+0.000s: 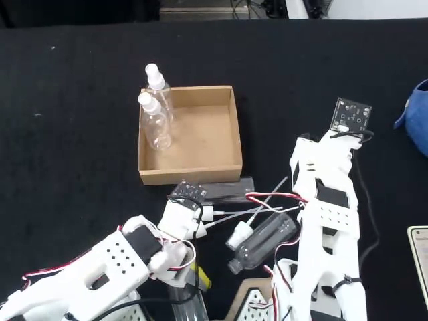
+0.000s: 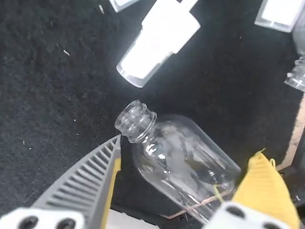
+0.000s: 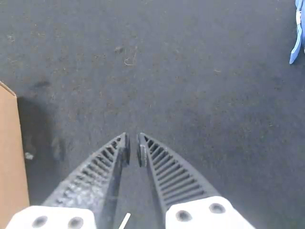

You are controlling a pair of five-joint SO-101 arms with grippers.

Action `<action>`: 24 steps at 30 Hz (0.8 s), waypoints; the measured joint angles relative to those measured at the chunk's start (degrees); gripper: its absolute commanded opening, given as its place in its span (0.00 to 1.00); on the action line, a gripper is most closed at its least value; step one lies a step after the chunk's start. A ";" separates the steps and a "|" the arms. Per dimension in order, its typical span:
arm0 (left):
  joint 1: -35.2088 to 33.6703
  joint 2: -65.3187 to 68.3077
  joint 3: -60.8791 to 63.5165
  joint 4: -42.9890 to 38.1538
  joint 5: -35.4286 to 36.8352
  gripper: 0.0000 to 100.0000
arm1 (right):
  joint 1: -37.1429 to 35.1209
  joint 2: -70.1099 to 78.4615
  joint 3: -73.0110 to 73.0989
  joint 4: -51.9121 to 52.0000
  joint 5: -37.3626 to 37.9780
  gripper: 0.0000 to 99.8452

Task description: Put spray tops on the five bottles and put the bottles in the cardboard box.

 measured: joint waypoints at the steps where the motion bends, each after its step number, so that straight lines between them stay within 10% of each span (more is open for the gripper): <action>1: 0.00 0.00 0.00 0.00 0.00 0.27 | 0.00 0.00 0.00 0.00 0.00 0.01; 8: 0.00 0.00 0.00 0.00 0.00 0.26 | 0.00 0.00 0.00 0.00 0.00 0.01; 15: -0.88 0.00 0.00 0.00 0.18 0.04 | 0.00 0.00 0.00 -0.18 0.00 0.01; 24: -10.46 -0.09 0.00 -0.09 0.26 0.05 | 0.00 0.00 0.00 -0.18 0.00 0.01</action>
